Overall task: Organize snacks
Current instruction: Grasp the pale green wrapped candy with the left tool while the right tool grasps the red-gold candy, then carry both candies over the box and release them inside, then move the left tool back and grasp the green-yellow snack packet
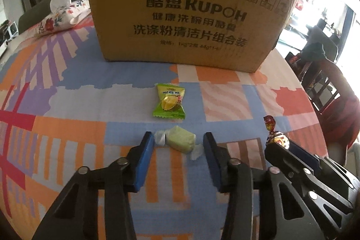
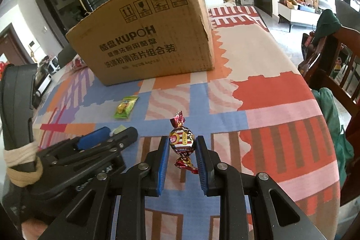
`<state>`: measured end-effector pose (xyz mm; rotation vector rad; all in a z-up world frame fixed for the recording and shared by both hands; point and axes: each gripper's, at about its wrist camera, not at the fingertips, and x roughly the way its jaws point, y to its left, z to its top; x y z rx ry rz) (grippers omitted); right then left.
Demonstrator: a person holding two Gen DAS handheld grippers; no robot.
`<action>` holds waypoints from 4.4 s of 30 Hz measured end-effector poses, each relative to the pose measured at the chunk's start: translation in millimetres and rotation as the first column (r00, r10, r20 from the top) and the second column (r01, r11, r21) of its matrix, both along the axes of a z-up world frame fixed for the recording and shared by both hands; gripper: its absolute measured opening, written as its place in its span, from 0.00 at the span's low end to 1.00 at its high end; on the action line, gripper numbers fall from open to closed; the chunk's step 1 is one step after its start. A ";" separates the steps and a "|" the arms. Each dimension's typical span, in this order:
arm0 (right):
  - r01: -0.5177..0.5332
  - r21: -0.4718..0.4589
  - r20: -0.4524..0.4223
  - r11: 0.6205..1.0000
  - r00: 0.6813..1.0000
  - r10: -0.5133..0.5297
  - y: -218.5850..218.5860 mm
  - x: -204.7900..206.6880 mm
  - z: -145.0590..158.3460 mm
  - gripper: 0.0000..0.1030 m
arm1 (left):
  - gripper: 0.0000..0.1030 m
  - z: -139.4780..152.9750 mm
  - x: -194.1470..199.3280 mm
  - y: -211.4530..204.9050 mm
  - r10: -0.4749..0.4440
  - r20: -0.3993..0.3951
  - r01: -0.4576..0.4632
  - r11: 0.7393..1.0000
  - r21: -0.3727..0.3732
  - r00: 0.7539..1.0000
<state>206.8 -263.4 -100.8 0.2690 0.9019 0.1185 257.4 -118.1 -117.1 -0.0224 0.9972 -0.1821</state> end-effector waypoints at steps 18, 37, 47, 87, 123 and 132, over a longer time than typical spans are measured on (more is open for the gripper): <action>-0.028 -0.004 0.012 1.000 1.000 0.028 12.1 -5.3 6.1 0.24 | 0.13 19.0 -19.1 13.1 -0.077 0.071 0.081 0.995 -0.058 0.995; -0.063 -0.034 0.115 0.997 0.991 0.066 30.9 -18.1 57.0 0.24 | 0.13 70.9 -43.4 34.3 -0.106 0.212 0.130 0.987 -0.100 0.971; -0.072 -0.062 0.197 0.996 0.977 0.082 36.7 -5.9 98.5 0.24 | 0.12 116.6 -37.0 41.5 -0.116 0.315 0.147 0.986 -0.076 0.942; -0.073 -0.205 0.251 0.976 0.960 0.124 29.4 129.4 165.9 0.25 | 0.23 182.3 100.9 28.8 -0.126 0.350 0.124 0.992 0.030 0.928; 0.083 -0.220 0.189 0.972 0.981 -0.041 19.1 22.1 81.6 0.67 | 0.62 73.7 8.0 26.8 -0.153 0.142 0.144 0.987 0.073 0.978; 0.099 -0.241 0.101 0.966 0.992 -0.077 6.3 31.8 45.9 0.67 | 0.61 36.6 26.1 14.5 -0.147 0.056 0.142 0.987 0.074 0.988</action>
